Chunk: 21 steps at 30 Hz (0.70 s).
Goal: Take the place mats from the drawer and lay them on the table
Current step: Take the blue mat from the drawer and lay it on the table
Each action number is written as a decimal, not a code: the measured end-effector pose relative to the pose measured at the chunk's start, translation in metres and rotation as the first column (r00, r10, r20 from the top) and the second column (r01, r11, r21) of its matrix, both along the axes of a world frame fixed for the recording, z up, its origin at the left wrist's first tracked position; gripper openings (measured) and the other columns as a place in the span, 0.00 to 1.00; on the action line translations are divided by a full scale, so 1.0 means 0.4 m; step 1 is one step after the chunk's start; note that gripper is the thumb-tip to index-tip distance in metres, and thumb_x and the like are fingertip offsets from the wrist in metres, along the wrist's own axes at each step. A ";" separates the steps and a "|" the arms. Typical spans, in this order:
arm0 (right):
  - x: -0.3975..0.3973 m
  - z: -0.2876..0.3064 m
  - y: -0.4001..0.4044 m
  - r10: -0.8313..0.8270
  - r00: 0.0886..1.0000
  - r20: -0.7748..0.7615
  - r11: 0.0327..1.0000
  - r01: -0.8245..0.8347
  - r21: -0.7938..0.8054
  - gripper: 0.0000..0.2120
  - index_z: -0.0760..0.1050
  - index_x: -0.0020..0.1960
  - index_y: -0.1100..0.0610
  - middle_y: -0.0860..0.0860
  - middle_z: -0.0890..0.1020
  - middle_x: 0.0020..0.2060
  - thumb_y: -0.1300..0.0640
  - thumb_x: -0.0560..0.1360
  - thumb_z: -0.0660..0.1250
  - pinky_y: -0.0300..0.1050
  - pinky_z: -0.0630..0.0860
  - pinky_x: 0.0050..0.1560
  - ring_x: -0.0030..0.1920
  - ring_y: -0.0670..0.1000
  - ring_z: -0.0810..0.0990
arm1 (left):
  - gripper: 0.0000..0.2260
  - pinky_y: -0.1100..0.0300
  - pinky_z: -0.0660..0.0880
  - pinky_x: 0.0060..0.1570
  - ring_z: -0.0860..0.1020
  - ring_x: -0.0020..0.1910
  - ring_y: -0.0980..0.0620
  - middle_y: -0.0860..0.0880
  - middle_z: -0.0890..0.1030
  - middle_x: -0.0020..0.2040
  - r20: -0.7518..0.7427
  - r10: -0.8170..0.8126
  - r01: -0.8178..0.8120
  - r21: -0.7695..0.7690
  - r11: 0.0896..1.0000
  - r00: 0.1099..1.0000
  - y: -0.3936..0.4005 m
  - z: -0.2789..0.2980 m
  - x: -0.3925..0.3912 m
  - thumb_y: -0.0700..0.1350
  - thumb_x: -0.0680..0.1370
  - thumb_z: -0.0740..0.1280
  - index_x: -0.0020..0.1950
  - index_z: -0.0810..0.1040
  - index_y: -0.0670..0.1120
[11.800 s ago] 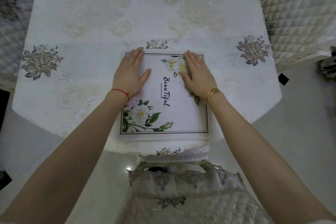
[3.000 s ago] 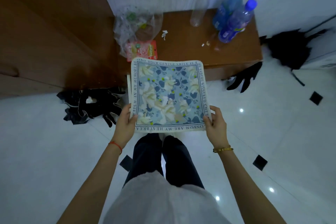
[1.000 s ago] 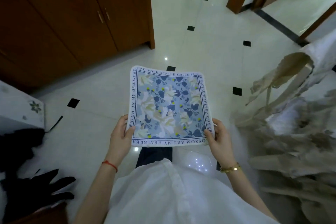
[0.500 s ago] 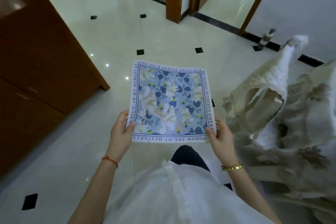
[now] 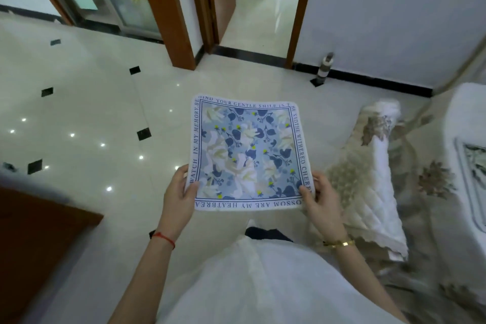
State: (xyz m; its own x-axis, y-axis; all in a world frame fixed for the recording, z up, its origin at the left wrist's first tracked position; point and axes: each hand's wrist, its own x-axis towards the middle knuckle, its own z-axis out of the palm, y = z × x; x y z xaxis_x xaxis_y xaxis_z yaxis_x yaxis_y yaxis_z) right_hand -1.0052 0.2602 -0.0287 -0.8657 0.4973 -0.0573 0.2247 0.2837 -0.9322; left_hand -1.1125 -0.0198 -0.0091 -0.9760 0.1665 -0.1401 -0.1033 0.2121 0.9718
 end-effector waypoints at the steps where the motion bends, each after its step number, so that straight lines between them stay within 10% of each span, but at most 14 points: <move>1: -0.054 0.007 0.035 -0.017 1.000 -0.004 1.000 0.017 0.000 0.15 0.71 0.59 0.50 0.42 0.84 0.47 0.64 0.76 0.65 0.52 0.80 0.49 0.46 0.44 0.83 | 0.18 0.43 0.74 0.62 0.79 0.59 0.49 0.47 0.80 0.60 -0.001 -0.016 0.016 0.004 1.000 1.000 0.037 0.007 -0.062 0.33 0.79 0.61 0.62 0.73 0.53; 12: -0.457 -0.025 0.318 -0.202 0.979 0.023 0.979 0.202 -0.007 0.15 0.71 0.60 0.49 0.46 0.83 0.49 0.63 0.76 0.66 0.59 0.80 0.48 0.48 0.49 0.83 | 0.15 0.47 0.78 0.56 0.81 0.54 0.50 0.50 0.82 0.56 0.055 -0.169 0.170 -0.021 0.985 0.984 0.392 -0.013 -0.599 0.34 0.79 0.61 0.63 0.73 0.48; 21: -0.849 -0.019 0.603 -0.383 0.924 -0.006 0.923 0.383 -0.037 0.16 0.70 0.62 0.55 0.50 0.82 0.53 0.66 0.76 0.64 0.41 0.80 0.47 0.48 0.44 0.83 | 0.17 0.45 0.77 0.58 0.81 0.56 0.51 0.52 0.82 0.57 -0.001 -0.384 0.384 -0.039 0.922 0.923 0.767 -0.006 -1.093 0.37 0.78 0.62 0.59 0.74 0.59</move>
